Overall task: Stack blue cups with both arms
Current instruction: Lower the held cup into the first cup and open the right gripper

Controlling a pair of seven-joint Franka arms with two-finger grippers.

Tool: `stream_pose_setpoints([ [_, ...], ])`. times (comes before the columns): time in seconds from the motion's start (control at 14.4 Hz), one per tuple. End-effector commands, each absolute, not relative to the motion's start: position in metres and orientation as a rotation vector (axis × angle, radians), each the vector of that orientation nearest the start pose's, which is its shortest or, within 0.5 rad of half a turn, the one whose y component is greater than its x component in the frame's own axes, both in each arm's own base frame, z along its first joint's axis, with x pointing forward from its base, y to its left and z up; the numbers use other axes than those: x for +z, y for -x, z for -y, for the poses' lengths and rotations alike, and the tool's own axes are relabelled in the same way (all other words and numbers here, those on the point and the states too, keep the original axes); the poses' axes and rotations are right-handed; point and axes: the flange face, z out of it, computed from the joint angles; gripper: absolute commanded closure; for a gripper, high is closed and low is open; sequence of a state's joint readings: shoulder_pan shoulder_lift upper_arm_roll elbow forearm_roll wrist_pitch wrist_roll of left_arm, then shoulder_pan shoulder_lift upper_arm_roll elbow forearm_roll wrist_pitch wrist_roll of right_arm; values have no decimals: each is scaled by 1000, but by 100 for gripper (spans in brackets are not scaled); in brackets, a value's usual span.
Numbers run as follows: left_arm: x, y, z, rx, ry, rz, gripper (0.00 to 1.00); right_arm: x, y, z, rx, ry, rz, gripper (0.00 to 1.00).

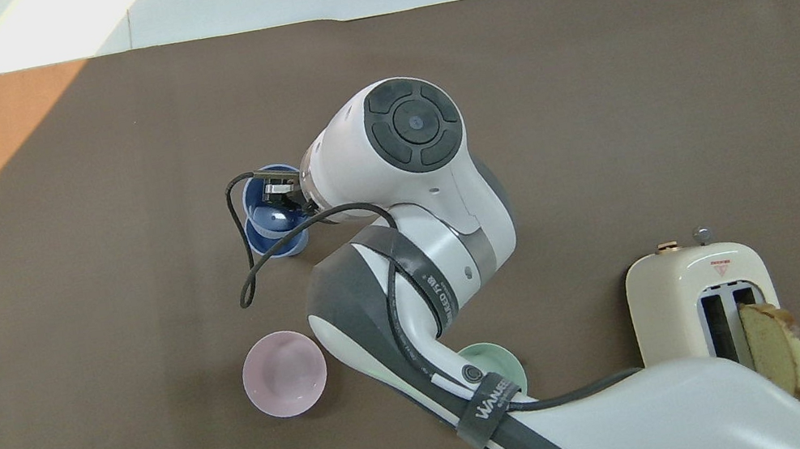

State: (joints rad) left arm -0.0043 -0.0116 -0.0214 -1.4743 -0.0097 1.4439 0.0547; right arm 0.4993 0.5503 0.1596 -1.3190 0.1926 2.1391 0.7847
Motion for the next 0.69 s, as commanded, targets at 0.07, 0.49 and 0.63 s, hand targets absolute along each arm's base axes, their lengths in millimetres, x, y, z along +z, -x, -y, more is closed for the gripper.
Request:
stream_pose_setpoints([
  [0.07, 664, -534, 11, 31, 3138, -137, 0, 444, -594, -441, -28, 2722, -372, 100],
  [0.49, 663, -535, 11, 34, 3138, -137, 0, 434, -596, -444, -22, 2705, -388, 100],
  [0.63, 664, -534, 11, 31, 3137, -137, 0, 434, -597, -442, -25, 2706, -384, 69],
])
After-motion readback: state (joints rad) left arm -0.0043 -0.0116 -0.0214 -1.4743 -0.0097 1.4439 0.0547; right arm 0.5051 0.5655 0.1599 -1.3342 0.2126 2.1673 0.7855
